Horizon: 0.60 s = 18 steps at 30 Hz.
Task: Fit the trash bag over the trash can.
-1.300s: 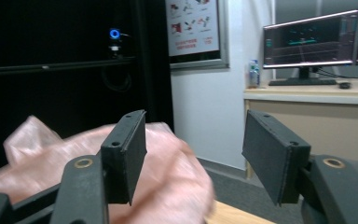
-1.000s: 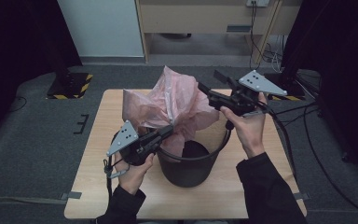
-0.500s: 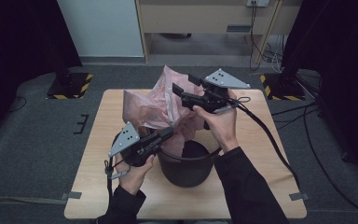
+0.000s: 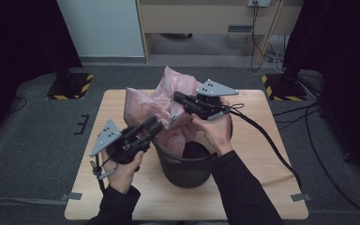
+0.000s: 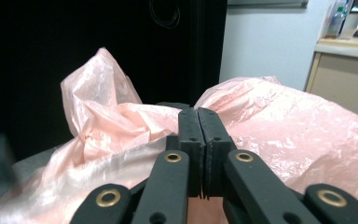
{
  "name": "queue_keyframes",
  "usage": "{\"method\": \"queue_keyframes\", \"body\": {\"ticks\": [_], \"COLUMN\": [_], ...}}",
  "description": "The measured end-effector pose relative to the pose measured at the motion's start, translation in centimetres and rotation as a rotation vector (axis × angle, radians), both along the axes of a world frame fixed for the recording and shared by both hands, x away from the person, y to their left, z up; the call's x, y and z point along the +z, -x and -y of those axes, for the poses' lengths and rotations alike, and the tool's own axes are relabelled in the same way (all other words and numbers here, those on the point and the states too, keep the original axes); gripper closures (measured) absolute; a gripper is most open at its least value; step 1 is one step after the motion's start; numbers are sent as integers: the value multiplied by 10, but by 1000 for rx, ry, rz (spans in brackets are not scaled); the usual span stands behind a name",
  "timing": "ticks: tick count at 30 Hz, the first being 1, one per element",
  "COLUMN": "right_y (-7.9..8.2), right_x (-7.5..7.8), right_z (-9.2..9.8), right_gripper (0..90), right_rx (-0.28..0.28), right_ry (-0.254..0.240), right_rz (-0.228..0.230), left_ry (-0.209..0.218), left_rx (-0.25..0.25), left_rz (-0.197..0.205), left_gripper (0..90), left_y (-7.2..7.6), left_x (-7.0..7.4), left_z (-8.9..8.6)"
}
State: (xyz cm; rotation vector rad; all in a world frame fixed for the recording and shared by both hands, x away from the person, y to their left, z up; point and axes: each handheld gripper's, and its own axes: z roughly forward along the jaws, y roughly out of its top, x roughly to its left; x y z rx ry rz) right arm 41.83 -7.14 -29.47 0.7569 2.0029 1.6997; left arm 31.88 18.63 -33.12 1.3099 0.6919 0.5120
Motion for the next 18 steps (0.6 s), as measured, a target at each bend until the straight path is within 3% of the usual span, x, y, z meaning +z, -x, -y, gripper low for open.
{"method": "queue_keyframes", "body": {"ticks": [4,9,13,18], "right_y": [3,4,4,5], "right_x": [3,3,3,4], "right_z": [3,4,5,5], "right_gripper": [897,897,897,897], "right_rx": [0,2,3,6], "right_ry": [0,6,6,9], "right_rz": [15,24,26,28], "left_ry": [57,67,81,119], "left_rx": [140,226,171,30], "left_rz": [-8,-30,-54,-115], "left_gripper": [541,451,358,314], "left_y": [-4,-17,-34,-51], "left_x": [1,-12,-25,-43], "left_z": [-31,-56,-66,-66]}}
